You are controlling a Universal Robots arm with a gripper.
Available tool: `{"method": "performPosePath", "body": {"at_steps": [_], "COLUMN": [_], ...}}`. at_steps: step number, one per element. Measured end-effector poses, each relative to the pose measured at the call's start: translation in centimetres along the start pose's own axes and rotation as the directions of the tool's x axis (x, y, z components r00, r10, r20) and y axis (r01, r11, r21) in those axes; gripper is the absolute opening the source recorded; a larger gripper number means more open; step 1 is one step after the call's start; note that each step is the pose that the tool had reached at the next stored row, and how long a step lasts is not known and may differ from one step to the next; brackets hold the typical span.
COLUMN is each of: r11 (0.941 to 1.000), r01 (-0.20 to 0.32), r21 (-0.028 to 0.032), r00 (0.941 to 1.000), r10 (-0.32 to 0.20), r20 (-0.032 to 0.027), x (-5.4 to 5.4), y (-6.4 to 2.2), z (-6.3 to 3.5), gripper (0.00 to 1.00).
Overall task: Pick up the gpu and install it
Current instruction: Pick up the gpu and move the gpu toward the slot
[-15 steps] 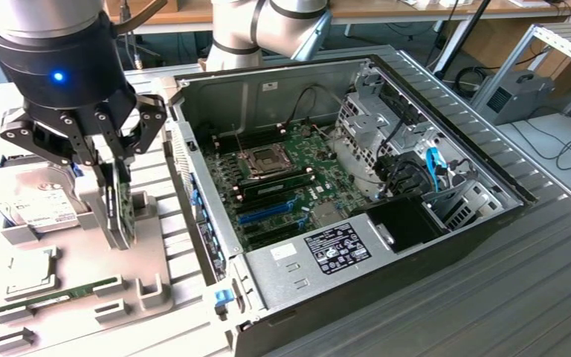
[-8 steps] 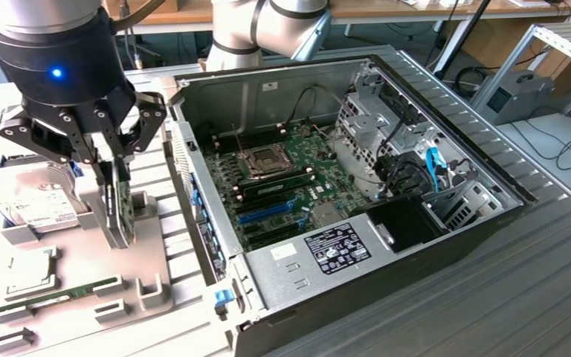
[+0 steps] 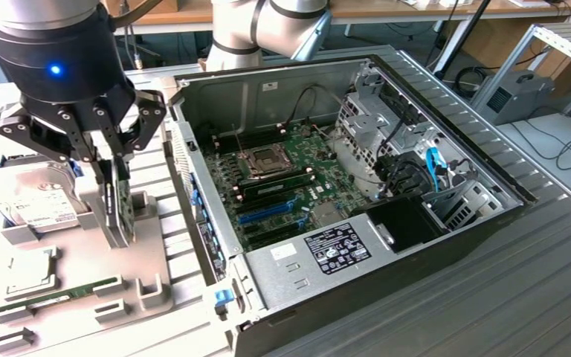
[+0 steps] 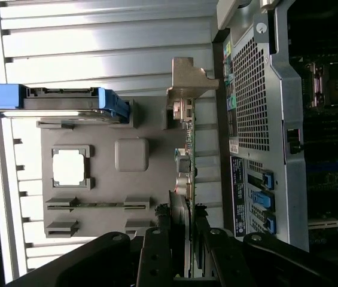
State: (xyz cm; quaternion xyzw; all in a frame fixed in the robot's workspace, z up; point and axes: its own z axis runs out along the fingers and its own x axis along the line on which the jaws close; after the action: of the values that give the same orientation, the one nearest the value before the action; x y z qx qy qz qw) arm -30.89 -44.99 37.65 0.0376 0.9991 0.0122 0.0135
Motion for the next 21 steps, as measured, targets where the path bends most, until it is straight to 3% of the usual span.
{"method": "performPosePath", "body": {"at_steps": [21], "r11": [1.0000], "r01": [0.000], "r21": [0.0000], "r00": [1.0000], "r10": [0.000], "r20": [0.0000], "x": [-0.02], "y": [0.02], "z": [-0.89], "gripper": [0.26]}}
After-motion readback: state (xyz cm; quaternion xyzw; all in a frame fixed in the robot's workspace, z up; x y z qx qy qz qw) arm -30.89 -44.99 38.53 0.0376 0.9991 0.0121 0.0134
